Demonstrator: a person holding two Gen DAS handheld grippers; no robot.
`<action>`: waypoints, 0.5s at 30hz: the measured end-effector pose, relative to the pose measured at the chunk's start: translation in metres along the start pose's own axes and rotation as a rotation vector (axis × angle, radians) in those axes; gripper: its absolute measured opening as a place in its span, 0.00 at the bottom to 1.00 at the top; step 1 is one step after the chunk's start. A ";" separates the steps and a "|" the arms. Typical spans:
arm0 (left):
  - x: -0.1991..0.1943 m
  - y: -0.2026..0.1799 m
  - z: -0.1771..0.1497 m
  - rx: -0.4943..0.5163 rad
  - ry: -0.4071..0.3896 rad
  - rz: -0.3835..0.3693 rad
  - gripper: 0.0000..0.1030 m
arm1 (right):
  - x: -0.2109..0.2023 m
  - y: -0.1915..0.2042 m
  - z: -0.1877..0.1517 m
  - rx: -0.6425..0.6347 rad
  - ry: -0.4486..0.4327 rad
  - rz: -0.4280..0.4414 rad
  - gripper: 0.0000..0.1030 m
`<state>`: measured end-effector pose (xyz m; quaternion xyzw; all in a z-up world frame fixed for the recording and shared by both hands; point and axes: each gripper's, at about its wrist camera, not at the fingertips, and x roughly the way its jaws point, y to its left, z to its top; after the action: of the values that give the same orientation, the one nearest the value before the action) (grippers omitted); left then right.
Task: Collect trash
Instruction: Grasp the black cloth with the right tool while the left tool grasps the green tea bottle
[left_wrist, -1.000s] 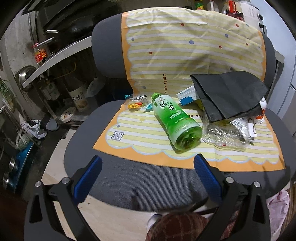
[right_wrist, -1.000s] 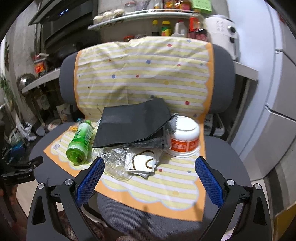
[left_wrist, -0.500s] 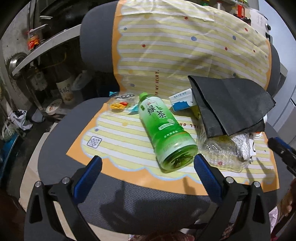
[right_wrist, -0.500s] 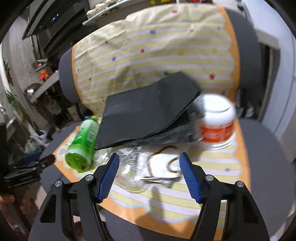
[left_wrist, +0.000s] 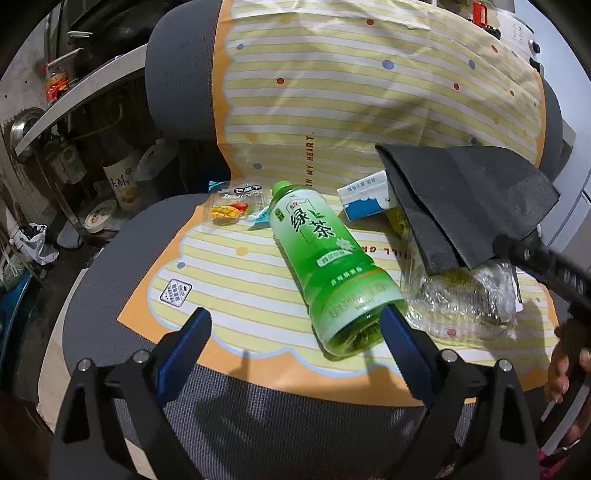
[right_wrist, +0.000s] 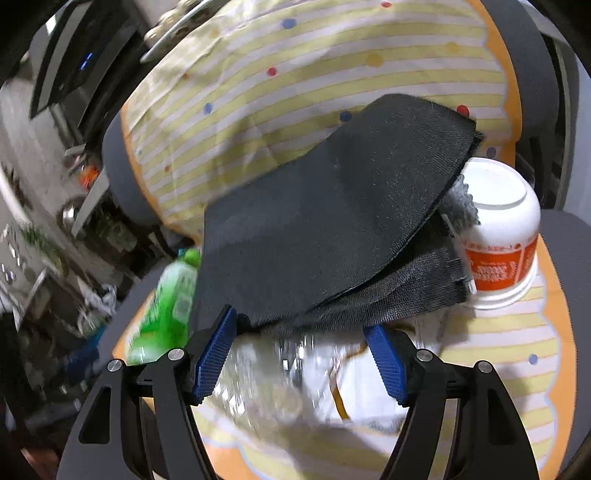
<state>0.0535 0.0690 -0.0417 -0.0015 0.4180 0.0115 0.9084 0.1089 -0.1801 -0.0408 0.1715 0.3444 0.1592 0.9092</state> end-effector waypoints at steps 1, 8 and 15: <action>0.000 0.001 0.001 -0.003 -0.002 -0.004 0.87 | -0.002 -0.001 0.003 0.016 -0.020 0.001 0.70; 0.001 0.007 0.006 -0.030 -0.006 -0.038 0.87 | -0.019 -0.006 0.030 0.131 -0.163 -0.023 0.31; -0.001 0.007 0.027 -0.053 -0.024 -0.065 0.81 | -0.037 0.025 0.058 -0.015 -0.220 0.024 0.02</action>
<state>0.0731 0.0767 -0.0231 -0.0393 0.4064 -0.0070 0.9128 0.1174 -0.1845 0.0321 0.1854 0.2390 0.1530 0.9408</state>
